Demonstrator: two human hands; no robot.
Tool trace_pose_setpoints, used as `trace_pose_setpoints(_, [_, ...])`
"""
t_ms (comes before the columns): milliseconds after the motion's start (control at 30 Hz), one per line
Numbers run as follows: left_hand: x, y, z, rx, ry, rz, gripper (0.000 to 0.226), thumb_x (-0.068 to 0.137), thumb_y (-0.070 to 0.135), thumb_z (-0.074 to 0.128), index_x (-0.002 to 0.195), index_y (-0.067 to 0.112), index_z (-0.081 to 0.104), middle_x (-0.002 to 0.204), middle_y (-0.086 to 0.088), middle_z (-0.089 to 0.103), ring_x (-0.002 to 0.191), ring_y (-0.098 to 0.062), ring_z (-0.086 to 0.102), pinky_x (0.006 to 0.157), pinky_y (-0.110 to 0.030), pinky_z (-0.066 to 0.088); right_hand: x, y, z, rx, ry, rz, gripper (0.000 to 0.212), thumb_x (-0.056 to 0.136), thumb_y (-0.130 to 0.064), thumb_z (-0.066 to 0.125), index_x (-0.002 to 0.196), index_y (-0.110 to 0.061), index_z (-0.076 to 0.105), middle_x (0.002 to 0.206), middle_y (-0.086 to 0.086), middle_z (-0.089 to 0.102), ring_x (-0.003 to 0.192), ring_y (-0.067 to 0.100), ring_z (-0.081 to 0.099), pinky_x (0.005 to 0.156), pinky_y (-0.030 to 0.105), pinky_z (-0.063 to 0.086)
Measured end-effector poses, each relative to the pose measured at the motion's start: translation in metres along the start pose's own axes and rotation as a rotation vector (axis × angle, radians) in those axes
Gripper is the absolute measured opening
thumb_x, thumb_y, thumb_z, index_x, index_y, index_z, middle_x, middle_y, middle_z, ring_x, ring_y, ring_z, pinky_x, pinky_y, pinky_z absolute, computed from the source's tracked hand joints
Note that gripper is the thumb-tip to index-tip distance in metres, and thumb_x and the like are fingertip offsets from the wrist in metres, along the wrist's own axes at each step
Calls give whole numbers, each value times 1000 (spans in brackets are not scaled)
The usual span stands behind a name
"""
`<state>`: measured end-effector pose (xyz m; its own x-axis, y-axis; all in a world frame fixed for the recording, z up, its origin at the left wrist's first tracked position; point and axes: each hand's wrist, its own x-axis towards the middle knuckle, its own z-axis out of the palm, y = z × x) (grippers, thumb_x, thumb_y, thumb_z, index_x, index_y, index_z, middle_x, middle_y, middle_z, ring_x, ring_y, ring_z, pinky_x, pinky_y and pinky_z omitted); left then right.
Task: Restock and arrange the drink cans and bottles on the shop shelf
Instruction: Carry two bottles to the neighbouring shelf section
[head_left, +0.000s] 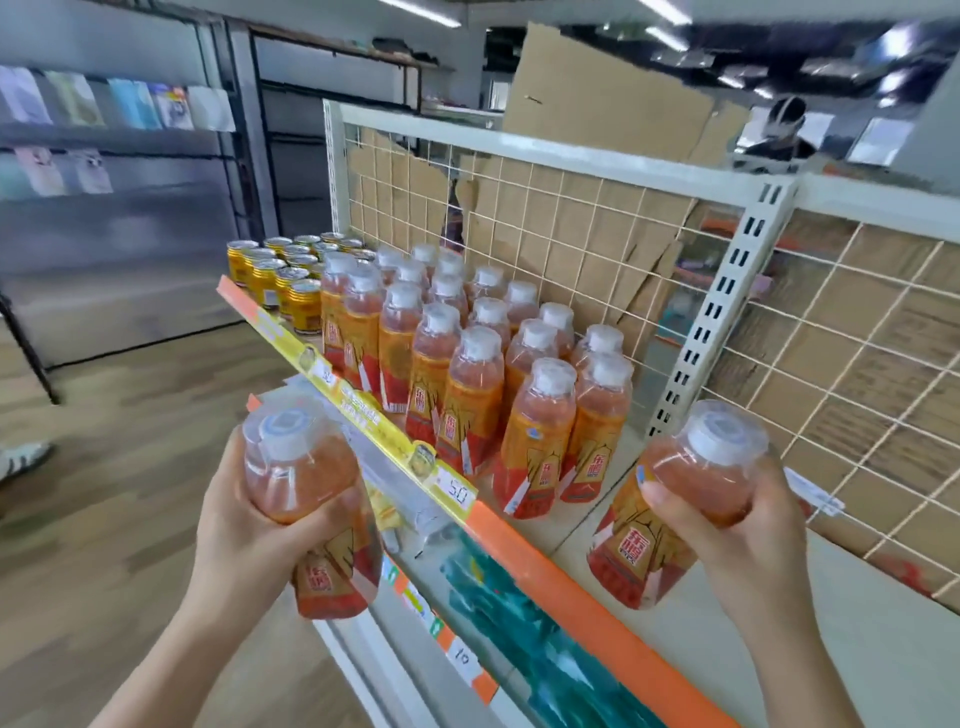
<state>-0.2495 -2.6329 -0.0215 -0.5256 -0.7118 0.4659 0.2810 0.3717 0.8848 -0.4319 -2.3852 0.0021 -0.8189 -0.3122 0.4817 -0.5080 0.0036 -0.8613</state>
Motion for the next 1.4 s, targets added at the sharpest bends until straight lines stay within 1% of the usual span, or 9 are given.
trace_pose_setpoints(200, [44, -15, -6, -77, -113, -28, 60, 41, 27, 91, 90, 45, 60, 82, 22, 69, 72, 6, 64, 61, -8, 49, 1, -5, 24, -78, 144, 76, 56, 51, -50, 77, 103, -40, 56, 96, -8, 69, 87, 5, 65, 70, 11, 50])
trace_pose_setpoints(333, [68, -17, 5, -144, -196, -30, 68, 38, 43, 82, 100, 32, 54, 84, 23, 69, 76, 6, 65, 63, -8, 49, 10, -9, 28, -104, 170, 79, 73, 46, -62, 81, 111, -41, 55, 101, -8, 68, 92, 9, 65, 75, 30, 55])
trace_pose_setpoints(500, [95, -13, 29, -217, -293, -29, 72, 29, 76, 76, 94, 49, 60, 88, 23, 69, 81, 6, 64, 64, -8, 49, 29, -4, 24, -184, 250, 95, 64, 48, -43, 87, 104, -40, 56, 97, -10, 68, 92, 12, 65, 78, 37, 54])
trace_pose_setpoints(633, [120, -5, 58, -295, -421, -9, 79, 37, 71, 79, 104, 34, 60, 96, 12, 71, 92, -6, 67, 72, -16, 51, 47, 1, 19, -185, 303, 108, 62, 48, -40, 89, 100, -42, 56, 94, -18, 67, 86, 2, 64, 71, 31, 53])
trace_pose_setpoints(800, [151, 25, 110, -421, -573, 1, 61, 38, 61, 83, 92, 35, 68, 88, 3, 72, 86, -18, 69, 74, -36, 52, 73, 0, 5, -187, 321, 91, 56, 52, -35, 84, 99, -41, 55, 90, -23, 67, 81, -3, 63, 67, 20, 51])
trace_pose_setpoints(933, [172, 55, 165, -508, -667, 27, 47, 51, 37, 75, 95, 27, 63, 87, 4, 72, 83, -15, 70, 67, -30, 54, 94, 3, -10, -239, 338, 91, 58, 48, -46, 81, 100, -46, 54, 95, -19, 67, 89, 2, 63, 76, 32, 50])
trace_pose_setpoints(1167, [202, 74, 254, -517, -763, 48, 70, 52, 29, 81, 115, 12, 54, 102, -5, 69, 91, -17, 68, 73, -28, 56, 116, 7, -27, -243, 359, 60, 55, 47, -46, 78, 97, -45, 55, 94, -22, 66, 87, 0, 64, 72, 26, 48])
trace_pose_setpoints(1267, [216, 64, 285, -499, -819, 21, 63, 53, 26, 82, 109, 22, 53, 101, 0, 68, 92, -12, 66, 74, -24, 54, 120, 12, -31, -251, 374, 73, 53, 52, -37, 79, 99, -39, 54, 94, -22, 66, 87, -1, 64, 72, 24, 48])
trace_pose_setpoints(1400, [232, 47, 311, -462, -896, 26, 65, 57, 25, 83, 115, 18, 53, 101, 0, 70, 93, -14, 67, 78, -29, 56, 129, 19, -25, -269, 380, 107, 62, 45, -53, 75, 100, -38, 53, 94, -28, 64, 87, -5, 62, 66, 13, 48])
